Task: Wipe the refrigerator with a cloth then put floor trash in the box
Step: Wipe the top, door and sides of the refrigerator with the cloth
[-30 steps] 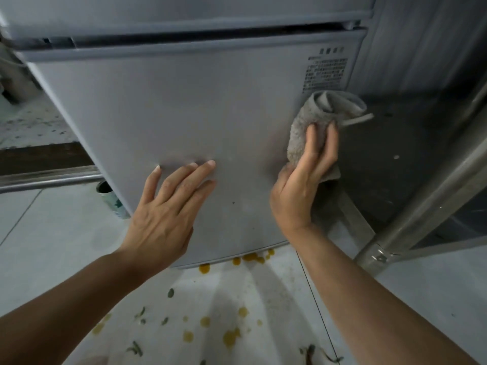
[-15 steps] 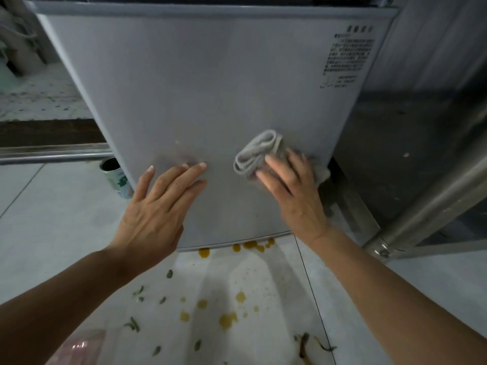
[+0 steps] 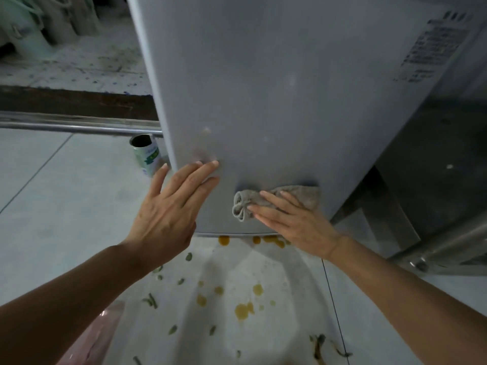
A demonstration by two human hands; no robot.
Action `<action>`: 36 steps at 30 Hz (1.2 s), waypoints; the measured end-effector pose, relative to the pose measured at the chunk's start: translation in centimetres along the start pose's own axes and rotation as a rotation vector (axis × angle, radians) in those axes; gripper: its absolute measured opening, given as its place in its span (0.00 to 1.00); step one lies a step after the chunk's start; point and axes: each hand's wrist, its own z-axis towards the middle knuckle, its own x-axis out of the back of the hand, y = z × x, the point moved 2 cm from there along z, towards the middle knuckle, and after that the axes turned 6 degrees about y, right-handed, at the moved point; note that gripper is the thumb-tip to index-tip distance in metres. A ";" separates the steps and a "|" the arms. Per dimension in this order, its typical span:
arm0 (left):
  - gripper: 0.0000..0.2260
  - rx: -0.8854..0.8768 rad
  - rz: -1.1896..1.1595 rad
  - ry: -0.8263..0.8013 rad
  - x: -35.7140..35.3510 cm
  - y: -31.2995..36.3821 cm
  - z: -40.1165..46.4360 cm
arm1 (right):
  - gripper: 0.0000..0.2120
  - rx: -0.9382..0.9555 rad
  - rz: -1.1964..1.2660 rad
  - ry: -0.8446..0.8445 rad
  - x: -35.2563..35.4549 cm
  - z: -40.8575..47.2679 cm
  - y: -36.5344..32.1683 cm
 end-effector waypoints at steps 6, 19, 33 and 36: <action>0.29 0.205 -0.120 0.125 1.2 -0.3 -0.1 | 0.17 -0.238 -0.097 0.463 3.7 7.4 4.1; 0.34 0.532 -0.633 0.176 -0.8 -2.0 -1.8 | 0.22 0.031 0.071 0.093 1.0 6.8 -2.3; 0.37 0.962 -1.099 0.013 -6.0 -3.5 -3.9 | 0.21 -0.007 0.075 0.251 0.0 11.0 -4.5; 0.37 1.053 -1.253 -0.069 -6.7 -3.8 -4.5 | 0.22 0.041 0.078 0.140 0.0 11.0 -5.4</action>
